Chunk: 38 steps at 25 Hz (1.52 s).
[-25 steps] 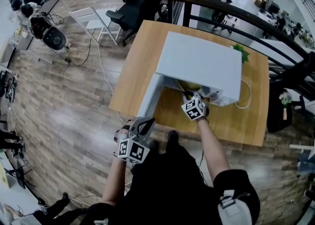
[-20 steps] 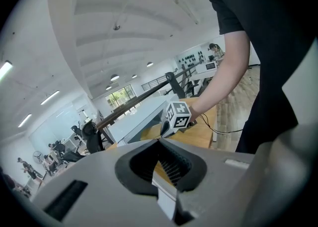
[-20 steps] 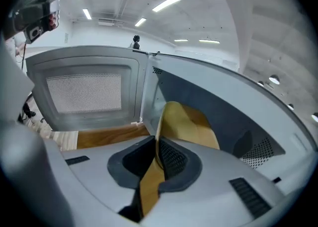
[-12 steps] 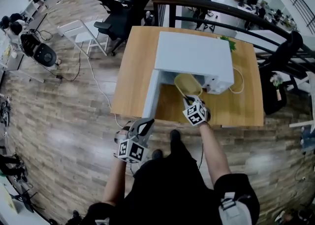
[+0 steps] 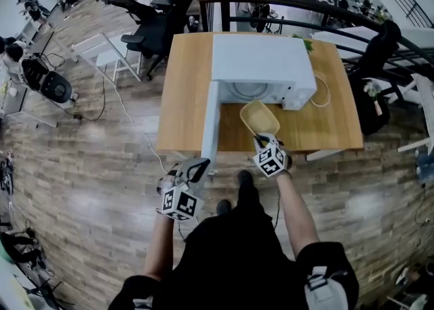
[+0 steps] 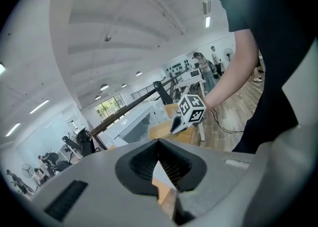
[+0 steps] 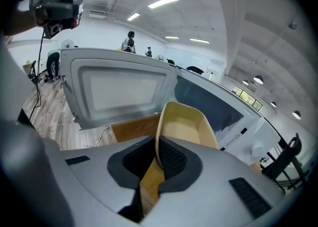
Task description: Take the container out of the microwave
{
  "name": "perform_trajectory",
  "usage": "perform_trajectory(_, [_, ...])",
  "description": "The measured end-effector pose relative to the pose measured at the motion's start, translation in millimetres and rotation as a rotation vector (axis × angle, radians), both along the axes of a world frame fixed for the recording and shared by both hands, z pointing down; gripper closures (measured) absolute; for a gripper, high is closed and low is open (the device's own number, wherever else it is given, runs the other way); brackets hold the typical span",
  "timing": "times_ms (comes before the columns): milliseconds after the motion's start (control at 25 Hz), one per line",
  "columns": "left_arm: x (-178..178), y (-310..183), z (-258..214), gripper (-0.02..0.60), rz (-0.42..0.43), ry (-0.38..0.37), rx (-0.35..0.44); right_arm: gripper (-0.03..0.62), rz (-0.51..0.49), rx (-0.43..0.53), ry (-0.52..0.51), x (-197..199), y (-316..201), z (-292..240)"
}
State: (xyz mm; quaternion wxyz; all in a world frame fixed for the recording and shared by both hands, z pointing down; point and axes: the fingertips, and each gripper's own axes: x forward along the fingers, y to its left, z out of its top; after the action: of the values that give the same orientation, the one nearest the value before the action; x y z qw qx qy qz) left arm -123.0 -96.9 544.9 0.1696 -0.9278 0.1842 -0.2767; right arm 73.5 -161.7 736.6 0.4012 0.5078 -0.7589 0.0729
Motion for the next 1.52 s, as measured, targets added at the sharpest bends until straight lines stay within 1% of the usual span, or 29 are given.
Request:
perform_trajectory(160, [-8,17,0,0.580,0.024,0.000,0.004,0.568,0.006,-0.004,0.026,-9,24,1])
perform_trajectory(360, [-17,35,4,0.580,0.044,0.002,0.008,0.569,0.029,0.005,0.011,-21,46,3])
perform_trajectory(560, [-21,51,8,0.580,0.063,-0.005,0.005,0.569,0.050,0.003,0.000,-25,66,8])
perform_trajectory(840, [-25,59,12,0.580,0.079,-0.001,0.005,0.569,0.076,-0.006,0.003,-25,87,19])
perform_trajectory(1080, [-29,58,5,0.580,0.079,0.018,0.010,0.571,0.097,-0.007,0.018,-22,90,14])
perform_trajectory(1360, [-39,52,5,0.580,0.067,0.028,0.014,0.571,0.091,0.013,0.012,-30,81,7])
perform_trajectory(1440, [-39,50,5,0.580,0.066,0.024,0.016,0.571,0.090,0.027,0.014,-29,78,8])
perform_trajectory(1520, [-40,48,6,0.580,0.065,0.020,0.014,0.572,0.090,0.020,0.014,-30,78,7])
